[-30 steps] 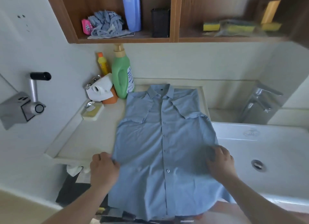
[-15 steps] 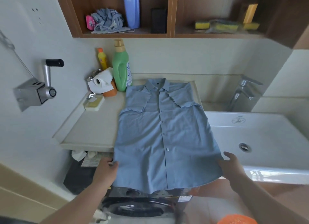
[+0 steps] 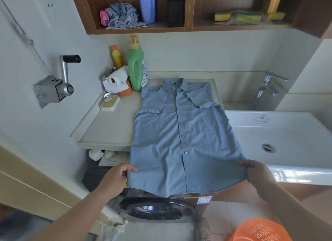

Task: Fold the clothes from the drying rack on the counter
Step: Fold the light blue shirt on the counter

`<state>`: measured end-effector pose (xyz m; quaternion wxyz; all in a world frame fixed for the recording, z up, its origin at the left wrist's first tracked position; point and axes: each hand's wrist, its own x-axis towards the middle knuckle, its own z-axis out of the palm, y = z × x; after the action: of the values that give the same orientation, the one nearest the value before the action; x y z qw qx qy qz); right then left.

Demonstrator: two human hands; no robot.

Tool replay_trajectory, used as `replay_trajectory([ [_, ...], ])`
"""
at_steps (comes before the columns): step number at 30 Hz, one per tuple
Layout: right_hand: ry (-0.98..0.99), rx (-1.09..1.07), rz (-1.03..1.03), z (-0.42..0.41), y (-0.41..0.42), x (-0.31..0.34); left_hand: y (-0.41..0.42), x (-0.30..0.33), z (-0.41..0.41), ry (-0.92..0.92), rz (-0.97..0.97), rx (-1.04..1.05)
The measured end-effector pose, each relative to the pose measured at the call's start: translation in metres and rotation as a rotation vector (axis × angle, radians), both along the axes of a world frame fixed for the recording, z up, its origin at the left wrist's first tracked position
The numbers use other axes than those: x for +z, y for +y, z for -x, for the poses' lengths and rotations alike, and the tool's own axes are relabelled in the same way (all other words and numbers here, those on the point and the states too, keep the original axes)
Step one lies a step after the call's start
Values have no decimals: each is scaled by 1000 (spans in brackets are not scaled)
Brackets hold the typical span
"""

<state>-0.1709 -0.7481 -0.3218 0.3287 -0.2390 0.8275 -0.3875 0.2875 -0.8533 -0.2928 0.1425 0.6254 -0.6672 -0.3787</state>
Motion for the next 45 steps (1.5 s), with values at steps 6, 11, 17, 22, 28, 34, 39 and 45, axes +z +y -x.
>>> replay_trajectory([
  [6, 213, 251, 44, -6, 21, 26, 3, -3, -18, -33, 194, -41],
  [11, 459, 426, 59, -8, 32, 35, -1, -1, -23, -13, 439, -93],
  [17, 623, 607, 177, -14, 45, 52, -7, 29, -27, 126, 485, -289],
  [22, 739, 792, 284, -21, 48, 82, -24, 51, -31, 131, 349, -448],
  [28, 185, 903, 234, -21, 30, 133, -43, 101, -22, 370, 75, -452],
  [34, -132, 752, 394, -20, -11, 155, -81, 121, -7, 574, 32, -237],
  [39, -174, 672, 457, -7, -73, 165, -127, 130, 15, 547, 116, -121],
  [45, -359, 533, 511, 25, -165, 180, -206, 133, 52, 489, 259, 130],
])
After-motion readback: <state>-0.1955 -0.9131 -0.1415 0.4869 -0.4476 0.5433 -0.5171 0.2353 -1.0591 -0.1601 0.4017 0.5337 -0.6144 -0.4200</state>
